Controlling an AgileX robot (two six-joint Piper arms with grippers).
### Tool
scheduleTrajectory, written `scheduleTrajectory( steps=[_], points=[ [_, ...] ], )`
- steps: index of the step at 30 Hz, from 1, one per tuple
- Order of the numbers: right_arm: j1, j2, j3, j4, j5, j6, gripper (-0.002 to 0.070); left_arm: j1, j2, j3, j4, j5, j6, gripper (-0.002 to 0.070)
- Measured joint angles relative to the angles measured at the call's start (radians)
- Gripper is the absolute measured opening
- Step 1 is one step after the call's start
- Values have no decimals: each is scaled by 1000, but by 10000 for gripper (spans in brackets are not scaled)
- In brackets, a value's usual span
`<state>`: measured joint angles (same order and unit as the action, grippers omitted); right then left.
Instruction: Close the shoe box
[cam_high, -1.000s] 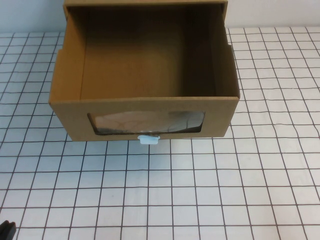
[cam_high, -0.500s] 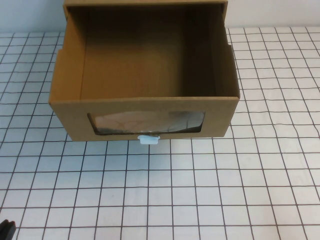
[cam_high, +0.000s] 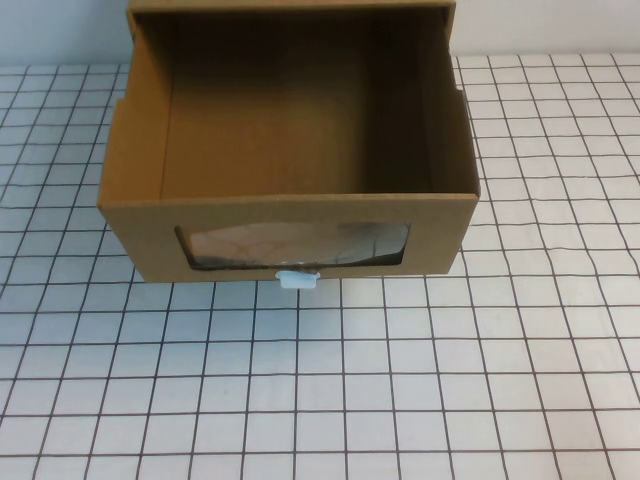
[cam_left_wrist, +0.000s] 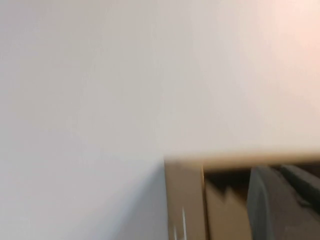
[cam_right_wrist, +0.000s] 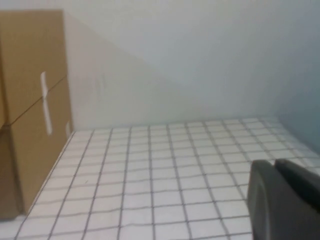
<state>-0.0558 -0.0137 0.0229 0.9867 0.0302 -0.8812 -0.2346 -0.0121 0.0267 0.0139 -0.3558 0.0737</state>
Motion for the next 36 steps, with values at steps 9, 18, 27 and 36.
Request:
scheduleTrajectory(
  steps=[9,18,27,36],
  points=[
    [0,0,0,-79,-274,8,-15,0,0,0,-2,-238,0,-2],
    [0,0,-84,-421,-400,284,-15,0,0,0,-2,-377,-18,-2],
    [0,0,-274,-970,-687,671,-15,0,-2,-122,-4,-423,-88,-2],
    [0,33,-566,-1197,-713,1154,-15,0,40,-411,0,-341,-49,-2]
  ],
)
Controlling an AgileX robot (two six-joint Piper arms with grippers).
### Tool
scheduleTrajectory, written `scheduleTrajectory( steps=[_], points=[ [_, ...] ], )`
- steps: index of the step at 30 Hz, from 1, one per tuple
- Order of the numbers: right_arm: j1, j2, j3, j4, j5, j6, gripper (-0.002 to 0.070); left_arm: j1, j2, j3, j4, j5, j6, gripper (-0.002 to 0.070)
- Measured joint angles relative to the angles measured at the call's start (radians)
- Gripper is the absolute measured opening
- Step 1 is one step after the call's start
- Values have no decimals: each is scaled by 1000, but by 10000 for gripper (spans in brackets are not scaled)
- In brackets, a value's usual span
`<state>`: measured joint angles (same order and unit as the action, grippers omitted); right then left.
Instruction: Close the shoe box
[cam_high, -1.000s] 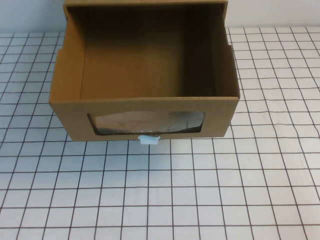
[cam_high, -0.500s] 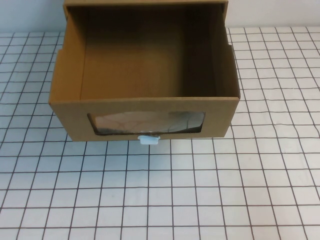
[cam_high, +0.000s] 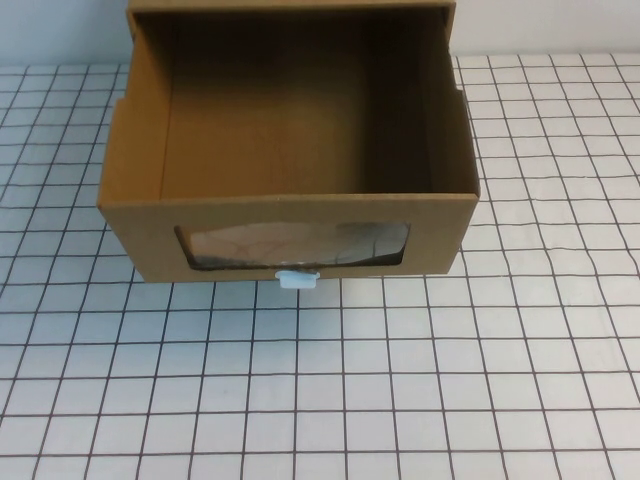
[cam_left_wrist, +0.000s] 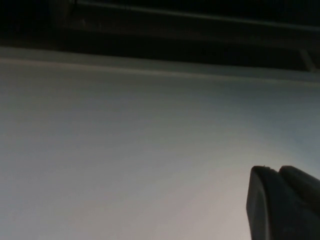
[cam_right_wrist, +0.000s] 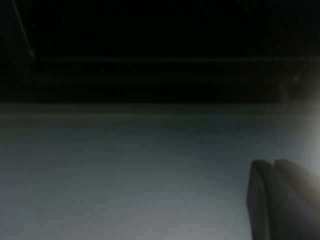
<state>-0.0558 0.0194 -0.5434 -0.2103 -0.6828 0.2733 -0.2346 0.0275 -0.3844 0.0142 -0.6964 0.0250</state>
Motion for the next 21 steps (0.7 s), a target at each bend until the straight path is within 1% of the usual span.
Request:
scheduleTrajectory(
  steps=[3,5,6,8,10,13,15,16,18,21],
  points=[
    [0,54,-106,-2,77,102,-15,0,68,-89,7,11,19,-2],
    [0,90,-171,-2,192,145,-15,0,122,-148,4,62,19,-2],
    [0,113,-206,4,279,171,-15,0,150,-183,-5,115,16,-2],
    [0,159,-275,13,467,221,-15,0,205,-261,-48,251,1,-3],
    [0,219,-330,19,704,257,-15,0,273,-340,-110,453,-13,-2],
    [0,310,-359,20,1003,272,-15,0,376,-424,-153,735,-25,-2],
    [0,356,-362,-8,1192,272,-15,0,434,-443,-153,828,-25,-2],
    [0,378,-362,-31,1263,272,-15,0,462,-443,-146,856,-25,-3],
    [0,404,-357,-53,1335,272,-15,0,510,-444,-142,876,-33,-2],
    [0,417,-340,4,1367,268,-15,0,562,-447,-165,874,-36,-3]
  ],
)
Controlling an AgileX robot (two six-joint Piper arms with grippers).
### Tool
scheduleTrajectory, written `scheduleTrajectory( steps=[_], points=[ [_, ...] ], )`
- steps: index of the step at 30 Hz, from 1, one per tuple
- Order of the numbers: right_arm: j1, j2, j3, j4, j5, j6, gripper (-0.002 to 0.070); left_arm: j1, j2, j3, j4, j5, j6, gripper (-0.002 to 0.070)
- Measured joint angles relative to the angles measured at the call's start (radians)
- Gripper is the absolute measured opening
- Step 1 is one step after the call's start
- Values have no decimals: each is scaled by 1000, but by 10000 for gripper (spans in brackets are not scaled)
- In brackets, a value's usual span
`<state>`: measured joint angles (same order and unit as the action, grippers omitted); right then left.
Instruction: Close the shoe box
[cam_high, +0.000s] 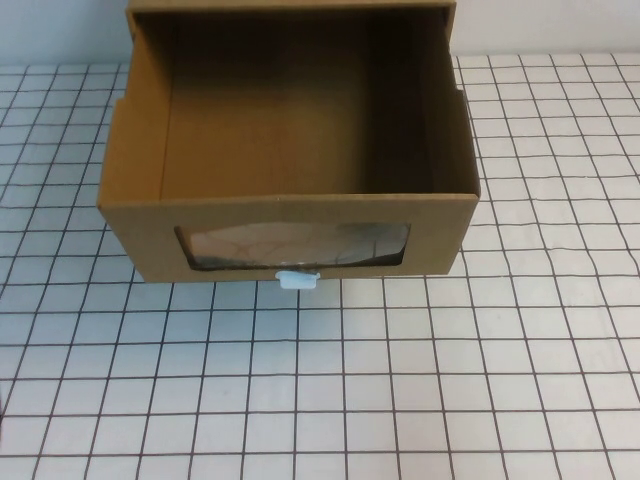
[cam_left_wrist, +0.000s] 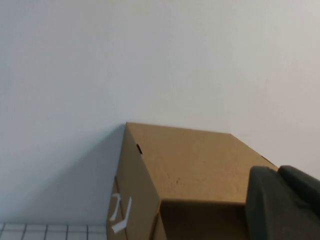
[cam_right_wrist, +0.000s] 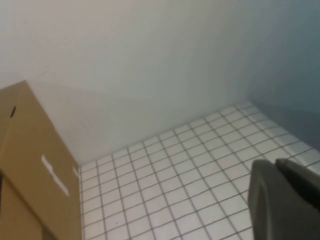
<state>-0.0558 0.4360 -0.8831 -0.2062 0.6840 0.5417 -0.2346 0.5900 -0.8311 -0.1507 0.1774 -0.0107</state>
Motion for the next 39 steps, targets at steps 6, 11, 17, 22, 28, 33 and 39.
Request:
scheduleTrajectory(
  steps=[6,11,17,22,28,33,39],
  points=[
    [48,7,56,298,-8,-374,-15,0,146,-83,-70,133,36,-2],
    [117,66,62,684,13,-884,-15,0,347,-308,-157,403,209,-2],
    [139,216,65,1129,179,-1351,-15,0,639,-657,-351,654,429,-2],
    [139,288,65,1354,207,-1616,-15,0,876,-931,-489,785,476,-2],
    [186,330,65,1415,219,-1796,-15,0,1170,-1215,-632,865,465,-2],
    [298,379,65,1419,163,-1932,-15,1,1364,-1376,-696,916,398,-2],
    [467,458,65,1419,14,-2053,-15,1,1497,-1452,-712,951,280,-2]
  ],
)
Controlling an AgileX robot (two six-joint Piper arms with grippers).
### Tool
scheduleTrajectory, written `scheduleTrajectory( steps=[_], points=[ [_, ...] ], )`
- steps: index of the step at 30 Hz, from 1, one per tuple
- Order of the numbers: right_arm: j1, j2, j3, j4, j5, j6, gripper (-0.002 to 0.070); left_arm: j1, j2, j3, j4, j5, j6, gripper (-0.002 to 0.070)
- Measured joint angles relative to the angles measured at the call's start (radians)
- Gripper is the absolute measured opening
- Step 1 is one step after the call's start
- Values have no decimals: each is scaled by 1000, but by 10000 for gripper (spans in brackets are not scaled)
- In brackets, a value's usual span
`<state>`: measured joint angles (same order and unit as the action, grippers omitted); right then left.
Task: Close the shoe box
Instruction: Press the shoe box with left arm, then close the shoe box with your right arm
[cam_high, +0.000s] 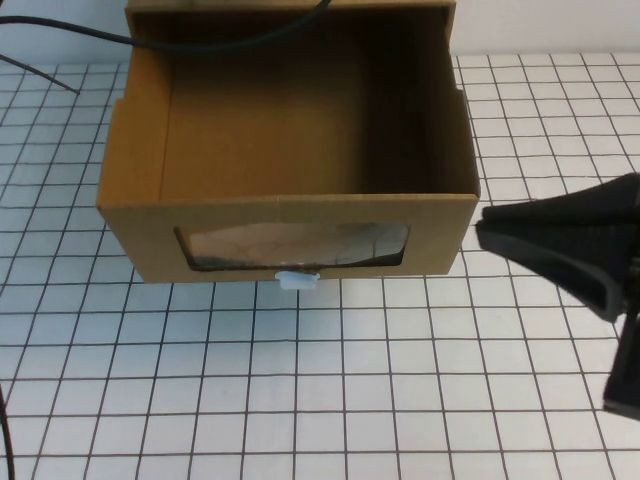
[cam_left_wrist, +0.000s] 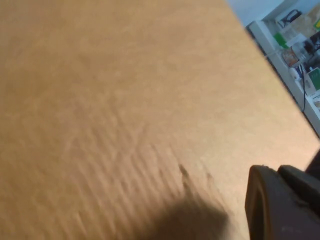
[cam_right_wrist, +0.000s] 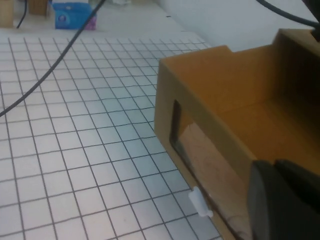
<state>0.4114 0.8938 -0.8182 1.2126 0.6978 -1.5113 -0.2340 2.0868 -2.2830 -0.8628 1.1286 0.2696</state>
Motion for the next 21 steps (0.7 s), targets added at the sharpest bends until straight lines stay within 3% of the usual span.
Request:
scheduleTrajectory(
  steps=[14,21],
  points=[
    [518,157,2,-162,-434,-128,19,7,33,-22,-27,25,-61,-2],
    [598,317,2,-184,-519,-149,19,7,37,-24,-31,29,-61,-2]
  ],
)
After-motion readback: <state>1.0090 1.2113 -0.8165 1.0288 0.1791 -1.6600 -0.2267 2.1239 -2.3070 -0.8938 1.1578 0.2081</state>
